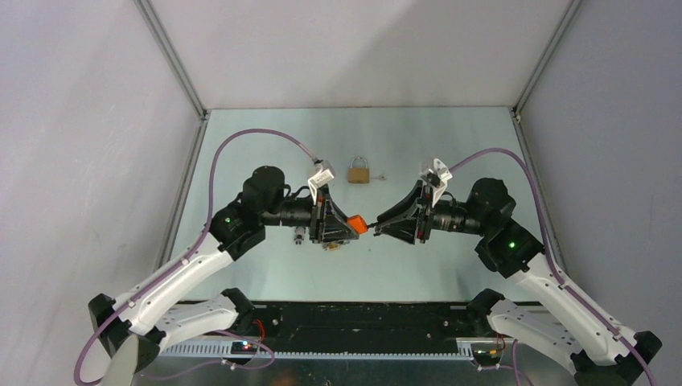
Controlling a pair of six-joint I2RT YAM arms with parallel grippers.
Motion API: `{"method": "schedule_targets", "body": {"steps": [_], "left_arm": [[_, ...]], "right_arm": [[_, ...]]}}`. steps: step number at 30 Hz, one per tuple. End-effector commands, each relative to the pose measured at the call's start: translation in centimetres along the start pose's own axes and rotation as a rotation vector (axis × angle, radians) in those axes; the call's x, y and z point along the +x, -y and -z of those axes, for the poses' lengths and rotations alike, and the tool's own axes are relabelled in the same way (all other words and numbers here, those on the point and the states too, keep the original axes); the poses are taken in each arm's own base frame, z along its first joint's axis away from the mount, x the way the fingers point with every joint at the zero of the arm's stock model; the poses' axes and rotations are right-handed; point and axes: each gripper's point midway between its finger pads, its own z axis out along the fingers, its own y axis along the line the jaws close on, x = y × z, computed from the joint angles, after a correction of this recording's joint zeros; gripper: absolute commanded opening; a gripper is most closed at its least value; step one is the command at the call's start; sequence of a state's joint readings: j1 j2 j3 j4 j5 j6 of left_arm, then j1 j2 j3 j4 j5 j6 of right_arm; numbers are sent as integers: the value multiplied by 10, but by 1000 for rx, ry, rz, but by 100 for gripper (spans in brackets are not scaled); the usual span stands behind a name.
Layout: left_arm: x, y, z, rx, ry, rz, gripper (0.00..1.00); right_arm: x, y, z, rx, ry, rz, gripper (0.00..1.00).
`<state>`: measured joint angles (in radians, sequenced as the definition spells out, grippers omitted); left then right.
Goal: Lock with the key
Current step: Lock the lock.
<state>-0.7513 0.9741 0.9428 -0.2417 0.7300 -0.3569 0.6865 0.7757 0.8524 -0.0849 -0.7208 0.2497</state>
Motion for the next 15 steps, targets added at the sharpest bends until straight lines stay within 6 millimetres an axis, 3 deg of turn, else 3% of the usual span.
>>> {"method": "schedule_targets", "body": {"steps": [1, 11, 15], "left_arm": [[-24, 20, 7, 49, 69, -86, 0], [-24, 22, 10, 54, 73, -89, 0], [-23, 23, 11, 56, 73, -90, 0]], "right_arm": [[-16, -20, 3, -96, 9, 116, 35], [-8, -13, 6, -64, -28, 142, 46], [-8, -12, 4, -67, -31, 133, 38]]}}
